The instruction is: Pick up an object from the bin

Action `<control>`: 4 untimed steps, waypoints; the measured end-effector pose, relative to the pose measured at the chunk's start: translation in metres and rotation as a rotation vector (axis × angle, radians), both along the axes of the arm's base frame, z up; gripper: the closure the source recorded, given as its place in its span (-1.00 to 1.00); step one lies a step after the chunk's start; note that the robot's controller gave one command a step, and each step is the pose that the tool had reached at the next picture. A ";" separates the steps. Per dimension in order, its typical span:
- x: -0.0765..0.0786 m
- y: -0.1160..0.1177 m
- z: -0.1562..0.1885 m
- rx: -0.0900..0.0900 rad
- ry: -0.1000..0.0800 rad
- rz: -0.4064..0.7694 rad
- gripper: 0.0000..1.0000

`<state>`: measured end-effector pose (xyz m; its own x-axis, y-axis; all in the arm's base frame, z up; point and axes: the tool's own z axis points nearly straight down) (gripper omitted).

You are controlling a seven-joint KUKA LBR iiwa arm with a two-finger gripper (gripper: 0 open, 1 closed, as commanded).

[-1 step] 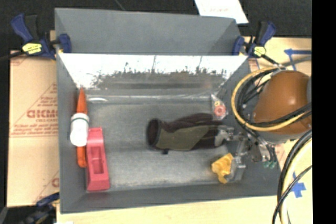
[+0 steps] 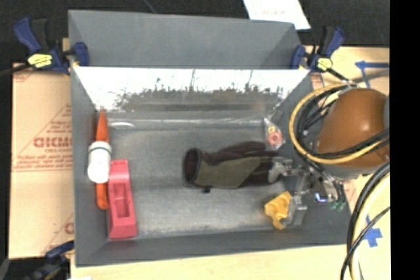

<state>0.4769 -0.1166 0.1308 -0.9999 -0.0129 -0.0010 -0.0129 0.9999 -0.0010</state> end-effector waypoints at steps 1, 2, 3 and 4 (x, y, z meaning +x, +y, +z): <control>0.008 0.032 -0.032 0.000 -0.002 0.014 -1.00; 0.010 0.035 -0.040 -0.001 -0.003 0.031 -1.00; 0.023 0.038 -0.012 -0.003 -0.008 0.297 -1.00; 0.043 0.035 0.043 -0.002 -0.009 0.068 -1.00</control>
Offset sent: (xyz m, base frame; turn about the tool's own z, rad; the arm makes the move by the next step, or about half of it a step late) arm 0.0114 0.0463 -0.0608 -0.0775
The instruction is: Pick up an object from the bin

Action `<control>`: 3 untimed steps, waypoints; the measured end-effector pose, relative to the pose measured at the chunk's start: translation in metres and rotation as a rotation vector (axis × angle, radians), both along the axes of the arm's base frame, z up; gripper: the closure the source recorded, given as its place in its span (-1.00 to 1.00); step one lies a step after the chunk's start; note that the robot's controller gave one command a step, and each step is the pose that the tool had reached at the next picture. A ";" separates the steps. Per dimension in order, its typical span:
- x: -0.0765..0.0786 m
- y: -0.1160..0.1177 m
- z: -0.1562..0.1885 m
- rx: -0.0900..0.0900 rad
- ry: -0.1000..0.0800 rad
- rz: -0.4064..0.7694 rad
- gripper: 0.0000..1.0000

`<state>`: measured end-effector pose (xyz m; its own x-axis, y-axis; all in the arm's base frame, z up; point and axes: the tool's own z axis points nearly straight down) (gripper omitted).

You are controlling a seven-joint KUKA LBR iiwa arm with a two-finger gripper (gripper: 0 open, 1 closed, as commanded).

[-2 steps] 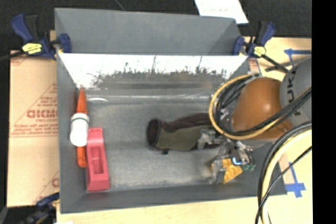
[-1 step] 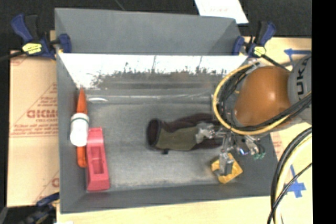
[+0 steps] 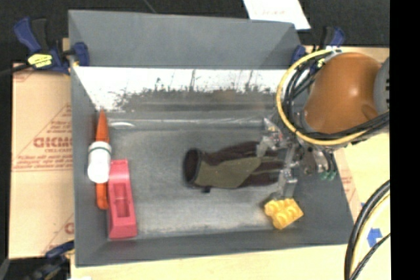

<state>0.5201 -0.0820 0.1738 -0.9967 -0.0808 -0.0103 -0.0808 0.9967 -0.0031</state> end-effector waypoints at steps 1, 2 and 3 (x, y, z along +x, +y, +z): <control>-0.017 -0.011 0.108 -0.005 -0.007 0.176 -1.00; -0.034 0.008 -0.015 0.000 0.004 0.071 -1.00; -0.035 0.011 -0.045 0.002 0.011 0.066 -1.00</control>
Offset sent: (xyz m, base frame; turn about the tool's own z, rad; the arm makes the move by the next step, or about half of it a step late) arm -0.0383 0.0112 -0.0352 -0.0557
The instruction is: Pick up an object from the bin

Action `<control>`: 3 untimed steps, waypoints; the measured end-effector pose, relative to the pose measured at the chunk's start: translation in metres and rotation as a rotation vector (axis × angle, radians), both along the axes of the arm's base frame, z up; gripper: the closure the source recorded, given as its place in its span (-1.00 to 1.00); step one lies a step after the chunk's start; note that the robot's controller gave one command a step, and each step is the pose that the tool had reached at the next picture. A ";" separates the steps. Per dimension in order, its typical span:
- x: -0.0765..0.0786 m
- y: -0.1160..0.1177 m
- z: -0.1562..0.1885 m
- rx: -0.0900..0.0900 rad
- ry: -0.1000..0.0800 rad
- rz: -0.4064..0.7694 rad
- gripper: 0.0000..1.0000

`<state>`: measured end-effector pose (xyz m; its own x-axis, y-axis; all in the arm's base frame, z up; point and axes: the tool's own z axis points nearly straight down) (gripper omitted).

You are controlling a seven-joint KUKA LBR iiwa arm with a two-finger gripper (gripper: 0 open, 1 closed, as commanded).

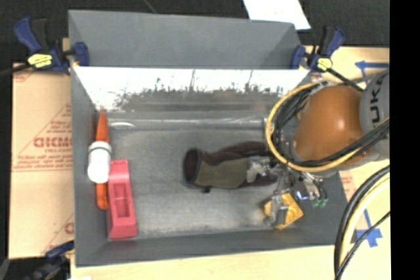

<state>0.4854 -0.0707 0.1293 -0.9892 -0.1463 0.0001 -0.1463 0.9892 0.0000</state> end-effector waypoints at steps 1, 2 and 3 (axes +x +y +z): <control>0.018 0.009 0.014 -0.001 0.002 0.047 -1.00; 0.023 0.020 0.018 -0.003 -0.009 0.195 -1.00; 0.030 0.017 0.022 -0.002 -0.003 0.381 -1.00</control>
Offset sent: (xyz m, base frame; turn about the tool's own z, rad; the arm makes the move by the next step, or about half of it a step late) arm -0.0087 0.0413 0.0034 -0.5252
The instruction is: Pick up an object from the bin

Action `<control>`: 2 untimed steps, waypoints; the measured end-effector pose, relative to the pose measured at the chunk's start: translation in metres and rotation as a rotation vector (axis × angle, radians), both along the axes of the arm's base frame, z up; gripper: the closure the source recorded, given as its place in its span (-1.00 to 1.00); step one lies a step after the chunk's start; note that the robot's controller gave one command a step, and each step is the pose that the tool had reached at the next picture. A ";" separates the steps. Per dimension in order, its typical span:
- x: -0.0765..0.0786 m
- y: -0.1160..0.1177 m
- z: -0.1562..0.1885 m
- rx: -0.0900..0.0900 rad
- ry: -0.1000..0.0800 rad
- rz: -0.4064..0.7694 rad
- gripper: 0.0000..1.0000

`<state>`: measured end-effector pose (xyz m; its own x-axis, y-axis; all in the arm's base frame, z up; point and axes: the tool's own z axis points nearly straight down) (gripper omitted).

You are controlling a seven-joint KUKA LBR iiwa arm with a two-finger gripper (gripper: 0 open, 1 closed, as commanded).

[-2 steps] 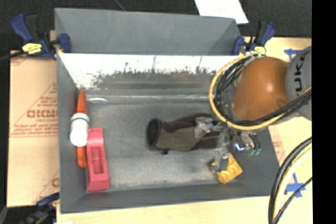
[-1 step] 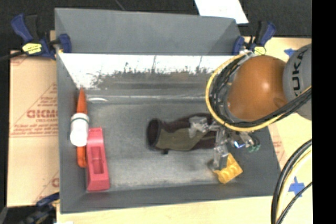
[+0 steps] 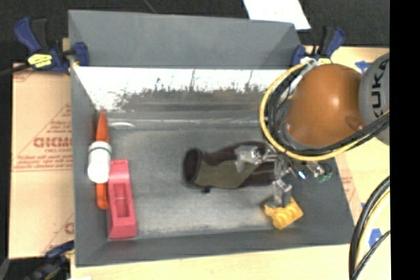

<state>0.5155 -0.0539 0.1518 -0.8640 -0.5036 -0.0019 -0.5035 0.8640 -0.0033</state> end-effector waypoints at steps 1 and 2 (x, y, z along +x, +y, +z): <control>-0.009 0.033 -0.011 0.001 0.001 0.145 -1.00; 0.006 0.018 -0.035 -0.002 -0.006 0.032 -1.00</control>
Offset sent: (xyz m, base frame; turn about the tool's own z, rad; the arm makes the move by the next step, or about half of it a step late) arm 0.0056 0.0181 -0.0345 -0.0307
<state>0.5215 -0.0360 0.1172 -0.8477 -0.5305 -0.0059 -0.5305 0.8477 -0.0078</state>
